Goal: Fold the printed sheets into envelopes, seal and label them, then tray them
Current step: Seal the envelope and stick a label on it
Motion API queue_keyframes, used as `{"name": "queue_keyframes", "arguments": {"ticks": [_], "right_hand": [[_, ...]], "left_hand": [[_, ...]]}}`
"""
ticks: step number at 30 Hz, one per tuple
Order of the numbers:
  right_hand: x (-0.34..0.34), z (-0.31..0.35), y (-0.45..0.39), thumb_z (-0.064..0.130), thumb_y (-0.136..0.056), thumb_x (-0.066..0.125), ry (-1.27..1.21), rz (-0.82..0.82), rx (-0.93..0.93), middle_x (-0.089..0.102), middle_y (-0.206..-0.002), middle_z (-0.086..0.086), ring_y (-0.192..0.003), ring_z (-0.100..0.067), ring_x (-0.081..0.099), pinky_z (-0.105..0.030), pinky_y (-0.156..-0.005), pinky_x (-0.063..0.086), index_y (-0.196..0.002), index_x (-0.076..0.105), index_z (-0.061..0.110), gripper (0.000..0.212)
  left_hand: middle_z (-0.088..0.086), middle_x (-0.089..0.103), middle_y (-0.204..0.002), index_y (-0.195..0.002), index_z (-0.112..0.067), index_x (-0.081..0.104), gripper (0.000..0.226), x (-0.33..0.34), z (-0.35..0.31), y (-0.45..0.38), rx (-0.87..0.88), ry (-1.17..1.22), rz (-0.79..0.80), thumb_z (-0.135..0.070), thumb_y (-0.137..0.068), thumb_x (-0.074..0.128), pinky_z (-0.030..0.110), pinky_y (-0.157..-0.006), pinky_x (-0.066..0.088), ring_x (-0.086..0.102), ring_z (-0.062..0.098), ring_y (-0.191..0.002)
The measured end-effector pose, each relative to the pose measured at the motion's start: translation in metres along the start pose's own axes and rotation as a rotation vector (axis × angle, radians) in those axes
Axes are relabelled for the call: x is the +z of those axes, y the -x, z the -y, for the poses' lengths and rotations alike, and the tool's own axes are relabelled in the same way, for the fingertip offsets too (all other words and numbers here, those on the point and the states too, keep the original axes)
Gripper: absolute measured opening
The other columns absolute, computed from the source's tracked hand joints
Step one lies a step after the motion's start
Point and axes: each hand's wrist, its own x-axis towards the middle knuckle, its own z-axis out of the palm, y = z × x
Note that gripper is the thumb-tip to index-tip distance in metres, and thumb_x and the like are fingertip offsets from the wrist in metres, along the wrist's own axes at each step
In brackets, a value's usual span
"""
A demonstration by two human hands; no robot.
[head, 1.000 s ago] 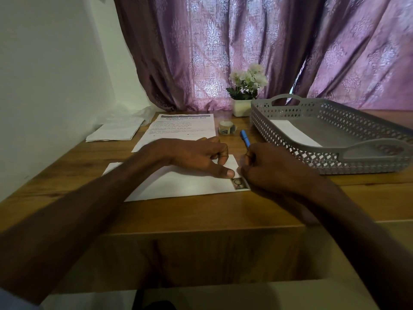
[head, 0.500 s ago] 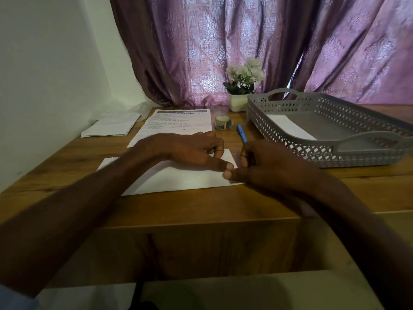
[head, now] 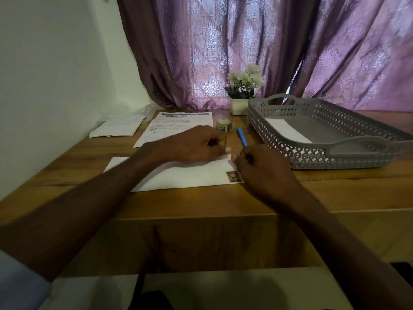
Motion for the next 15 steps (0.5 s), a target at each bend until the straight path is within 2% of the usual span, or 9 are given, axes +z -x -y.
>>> {"name": "queue_keyframes", "arguments": {"ticks": [4,5,7,9,11,13,15], "right_hand": [[0.0,-0.002,-0.001,0.03,-0.102,0.055,-0.005,-0.035,-0.009,0.061,-0.075,0.009,-0.073,-0.01,0.06,-0.029,-0.061,0.037,-0.087,0.065,0.018,0.022],[0.0,-0.003,0.0,0.031,-0.101,0.057,-0.012,-0.036,-0.018,0.062,-0.077,0.009,-0.076,-0.011,0.061,-0.031,-0.064,0.039,-0.089,0.064,0.02,0.017],[0.002,-0.002,0.001,0.032,-0.098,0.061,-0.031,-0.031,-0.047,0.066,-0.082,0.008,-0.078,-0.011,0.062,-0.033,-0.068,0.044,-0.091,0.06,0.023,0.012],[0.002,0.0,0.002,0.033,-0.098,0.06,-0.023,-0.039,-0.069,0.065,-0.08,0.008,-0.076,-0.01,0.061,-0.032,-0.066,0.044,-0.09,0.059,0.022,0.013],[0.002,0.002,0.002,0.034,-0.099,0.058,0.001,-0.066,-0.07,0.061,-0.076,0.009,-0.072,-0.008,0.058,-0.029,-0.058,0.037,-0.088,0.058,0.022,0.016],[0.003,0.002,0.001,0.038,-0.099,0.058,0.042,-0.09,-0.066,0.06,-0.074,0.007,-0.071,-0.01,0.058,-0.029,-0.057,0.037,-0.086,0.06,0.022,0.021],[0.007,0.002,0.001,0.044,-0.099,0.056,0.106,-0.099,-0.072,0.063,-0.074,0.002,-0.07,-0.012,0.059,-0.032,-0.062,0.046,-0.084,0.065,0.021,0.029]], "left_hand": [[0.017,0.059,-0.068,-0.073,-0.006,0.064,0.046,-0.004,-0.007,0.014,-0.033,-0.001,-0.285,-0.04,-0.104,0.058,0.031,-0.06,0.035,0.053,0.026,-0.063],[0.017,0.059,-0.067,-0.073,-0.006,0.064,0.048,-0.006,-0.007,0.021,-0.059,-0.005,-0.36,-0.041,-0.104,0.056,0.033,-0.062,0.038,0.054,0.027,-0.063],[0.01,0.06,-0.07,-0.077,-0.008,0.063,0.044,-0.008,-0.007,0.04,-0.149,-0.048,-0.503,-0.039,-0.106,0.053,0.032,-0.066,0.043,0.055,0.017,-0.065],[0.0,0.059,-0.086,-0.089,-0.015,0.059,0.025,-0.011,-0.007,0.069,-0.267,-0.128,-0.61,-0.033,-0.106,0.053,0.027,-0.072,0.045,0.055,0.009,-0.075],[0.0,0.057,-0.11,-0.105,-0.019,0.058,0.008,-0.013,-0.008,0.102,-0.42,-0.2,-0.673,-0.025,-0.102,0.063,0.027,-0.081,0.047,0.056,0.011,-0.093],[0.008,0.054,-0.129,-0.12,-0.017,0.059,0.027,-0.013,-0.01,0.135,-0.63,-0.337,-0.721,-0.03,-0.098,0.067,0.036,-0.091,0.052,0.056,0.023,-0.111],[0.016,0.05,-0.138,-0.13,-0.011,0.057,0.047,-0.014,-0.016,0.162,-0.884,-0.455,-0.691,-0.047,-0.099,0.059,0.044,-0.096,0.05,0.053,0.033,-0.121]]}}
